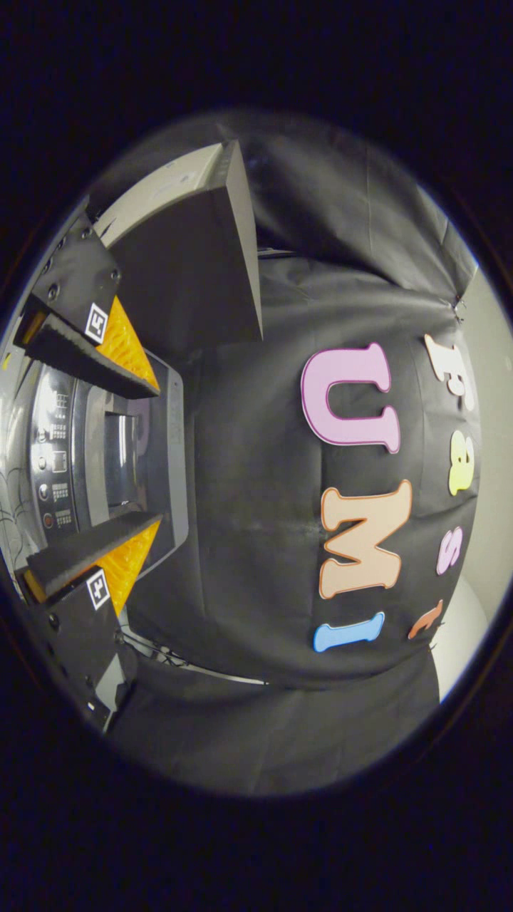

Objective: Put the clothes into the washing machine and then close the washing machine lid.

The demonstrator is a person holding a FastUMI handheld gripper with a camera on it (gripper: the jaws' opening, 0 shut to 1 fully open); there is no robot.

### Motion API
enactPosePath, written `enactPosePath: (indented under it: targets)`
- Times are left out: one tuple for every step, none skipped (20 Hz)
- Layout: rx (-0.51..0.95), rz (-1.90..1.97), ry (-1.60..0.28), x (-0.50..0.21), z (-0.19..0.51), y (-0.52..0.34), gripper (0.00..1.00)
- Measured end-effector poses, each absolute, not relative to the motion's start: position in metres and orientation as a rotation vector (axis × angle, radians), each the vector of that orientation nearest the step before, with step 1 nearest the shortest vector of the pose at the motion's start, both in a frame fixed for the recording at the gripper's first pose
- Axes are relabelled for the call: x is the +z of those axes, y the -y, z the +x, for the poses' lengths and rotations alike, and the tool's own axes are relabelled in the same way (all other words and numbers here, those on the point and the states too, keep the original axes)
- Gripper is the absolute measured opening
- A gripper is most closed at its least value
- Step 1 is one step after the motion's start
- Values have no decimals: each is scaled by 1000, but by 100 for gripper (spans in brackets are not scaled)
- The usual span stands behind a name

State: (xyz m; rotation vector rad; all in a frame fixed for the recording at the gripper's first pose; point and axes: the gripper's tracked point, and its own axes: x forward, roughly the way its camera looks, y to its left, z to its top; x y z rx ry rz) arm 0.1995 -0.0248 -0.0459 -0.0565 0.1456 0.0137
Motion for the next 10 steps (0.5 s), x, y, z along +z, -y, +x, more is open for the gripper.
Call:
enactPosePath:
  targets:
    - [9, -64, -150, -46, 189, 28, 99]
    - [25, -62, -150, -44, 179, 26, 99]
    - [55, -51, -143, -43, 168, 20, 99]
    - [80, -28, -129, -40, 157, 16, 99]
    - [107, -6, -119, -38, 145, 12, 99]
    - [116, 12, -107, -36, 135, 11, 99]
    - [124, 22, -96, -35, 126, 12, 99]
    - [133, 17, -89, -33, 118, 14, 99]
    - [130, 4, -82, -33, 113, 18, 99]
    - [129, -11, -76, -33, 108, 24, 99]
